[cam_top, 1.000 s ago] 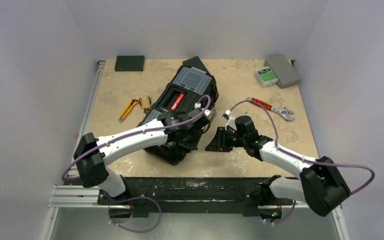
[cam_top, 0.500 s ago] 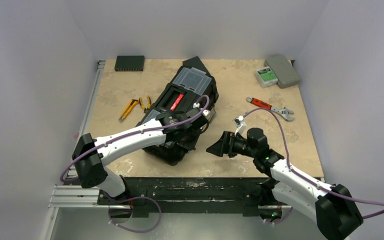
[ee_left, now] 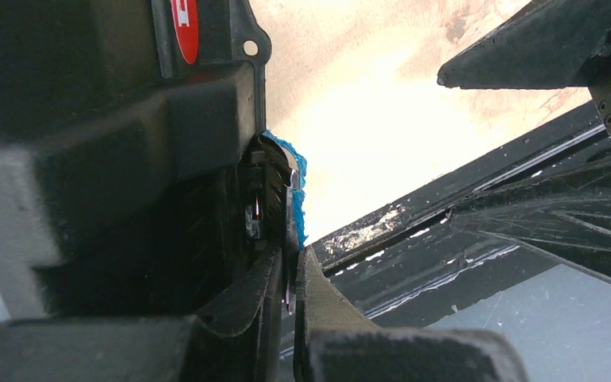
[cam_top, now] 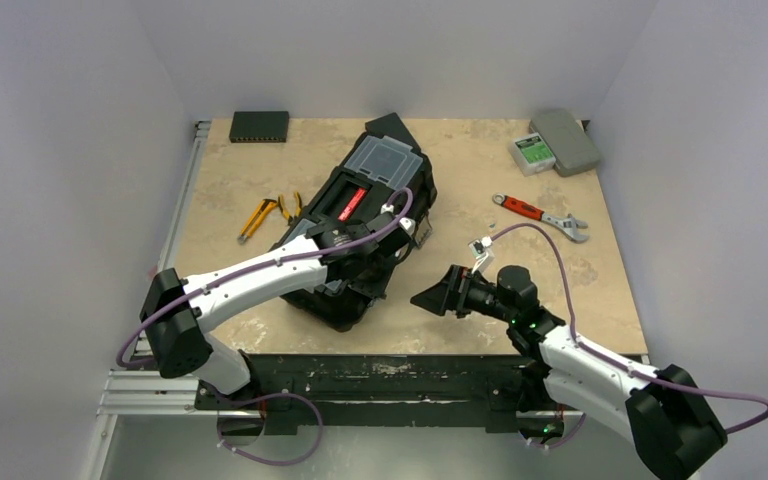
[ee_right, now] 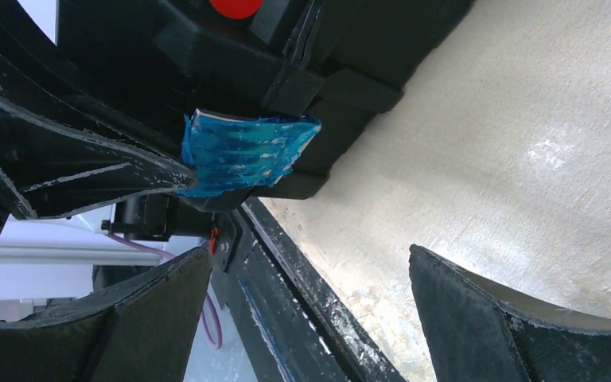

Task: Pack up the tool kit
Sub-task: Close the toolbox at the center of the board.

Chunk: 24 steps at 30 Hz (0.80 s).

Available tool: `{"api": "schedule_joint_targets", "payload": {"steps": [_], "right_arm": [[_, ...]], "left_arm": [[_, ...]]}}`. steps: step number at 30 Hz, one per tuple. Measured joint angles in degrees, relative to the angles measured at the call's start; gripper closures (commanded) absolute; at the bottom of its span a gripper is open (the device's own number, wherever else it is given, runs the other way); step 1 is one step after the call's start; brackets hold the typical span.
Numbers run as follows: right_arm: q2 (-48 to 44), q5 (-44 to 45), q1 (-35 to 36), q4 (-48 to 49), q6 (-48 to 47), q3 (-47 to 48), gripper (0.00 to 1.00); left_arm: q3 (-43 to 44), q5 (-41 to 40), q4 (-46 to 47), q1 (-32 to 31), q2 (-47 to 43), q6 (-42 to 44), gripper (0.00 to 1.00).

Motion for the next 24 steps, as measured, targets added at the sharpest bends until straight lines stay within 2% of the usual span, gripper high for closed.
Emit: {"api": "schedule_joint_targets", "payload": {"steps": [7, 18, 24], "right_arm": [[-1.64, 2.40, 0.28, -1.27, -0.02, 0.00, 0.07], [-16.13, 12.31, 0.28, -14.99, -0.33, 0.13, 0.06], [-17.49, 15.02, 0.28, -19.12, -0.55, 0.57, 0.06]], "left_arm": [[0.00, 1.55, 0.39, 0.31, 0.42, 0.81, 1.00], [0.07, 3.56, 1.31, 0.31, 1.27, 1.05, 1.00], [0.04, 9.01, 5.88, -1.36, 6.36, 0.76, 1.00]]}}
